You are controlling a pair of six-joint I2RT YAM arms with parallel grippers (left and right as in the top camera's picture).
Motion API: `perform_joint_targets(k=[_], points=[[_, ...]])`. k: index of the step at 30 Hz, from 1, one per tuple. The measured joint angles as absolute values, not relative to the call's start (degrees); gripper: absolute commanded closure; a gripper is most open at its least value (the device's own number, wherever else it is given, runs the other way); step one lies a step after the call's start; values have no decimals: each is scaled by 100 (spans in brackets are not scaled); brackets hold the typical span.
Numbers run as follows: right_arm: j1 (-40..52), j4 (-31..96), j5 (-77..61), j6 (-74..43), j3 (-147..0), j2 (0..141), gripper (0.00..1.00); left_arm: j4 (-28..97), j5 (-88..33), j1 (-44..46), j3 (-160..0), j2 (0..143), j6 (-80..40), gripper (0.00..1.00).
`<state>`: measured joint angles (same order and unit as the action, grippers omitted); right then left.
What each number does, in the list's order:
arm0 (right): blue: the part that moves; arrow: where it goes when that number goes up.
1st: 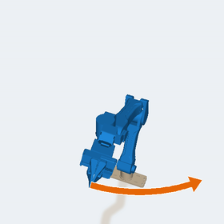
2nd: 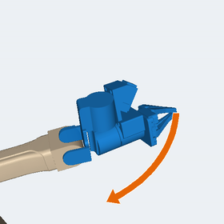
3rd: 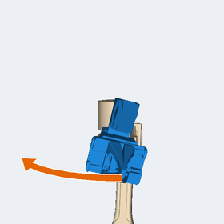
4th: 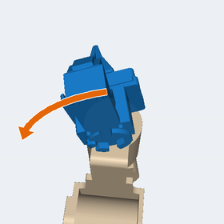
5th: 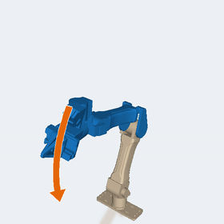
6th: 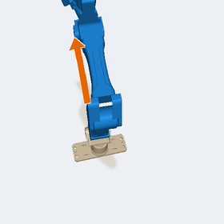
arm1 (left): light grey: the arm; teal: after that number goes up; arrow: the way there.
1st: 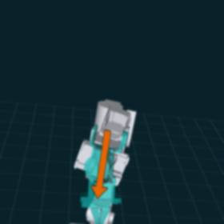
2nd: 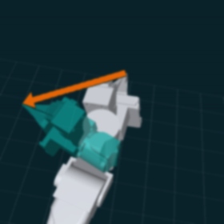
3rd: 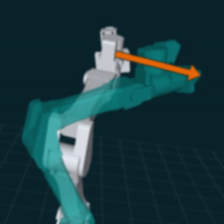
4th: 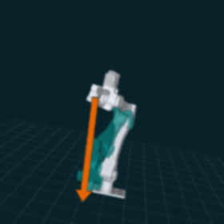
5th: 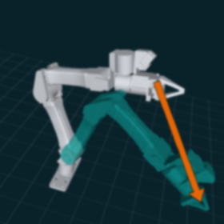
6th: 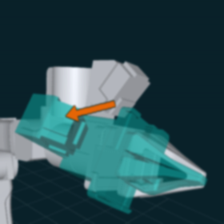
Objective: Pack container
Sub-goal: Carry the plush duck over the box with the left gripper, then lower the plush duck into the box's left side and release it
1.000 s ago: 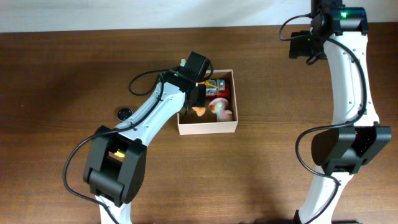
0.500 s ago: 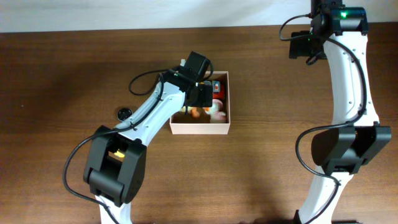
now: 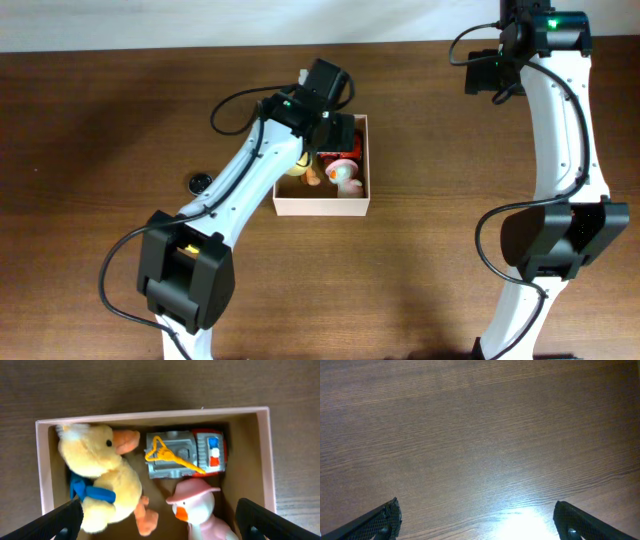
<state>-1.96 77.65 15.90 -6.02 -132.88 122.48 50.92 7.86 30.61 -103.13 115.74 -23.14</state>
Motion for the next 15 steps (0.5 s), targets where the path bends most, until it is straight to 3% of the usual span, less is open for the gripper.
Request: perform_joint_targets(k=[6, 7, 8, 9, 10, 11, 15], points=[[-196, 7765, 1590, -602, -13288, 12248, 1, 6027, 1194, 3022, -10704, 11574, -2296, 0], [-196, 7765, 1590, -602, -13288, 12248, 1, 6114, 1212, 2965, -10766, 11572, -2272, 5], [-196, 7762, 1590, -598, -13288, 12248, 1, 6132, 1203, 2910, -10798, 11572, -2233, 28], [-196, 7765, 1592, -602, -13288, 12248, 1, 6132, 1153, 2858, -10818, 11572, -2169, 60], [-196, 7765, 1590, -600, -13288, 12248, 1, 6119, 1090, 2810, -10825, 11572, -2106, 83], [-196, 7762, 1590, -600, -13288, 12248, 1, 6099, 1037, 2764, -10829, 11572, -2045, 92], [-196, 7765, 1590, -602, -13288, 12248, 1, 5739, 917, 2703, -10836, 11574, -1898, 98]])
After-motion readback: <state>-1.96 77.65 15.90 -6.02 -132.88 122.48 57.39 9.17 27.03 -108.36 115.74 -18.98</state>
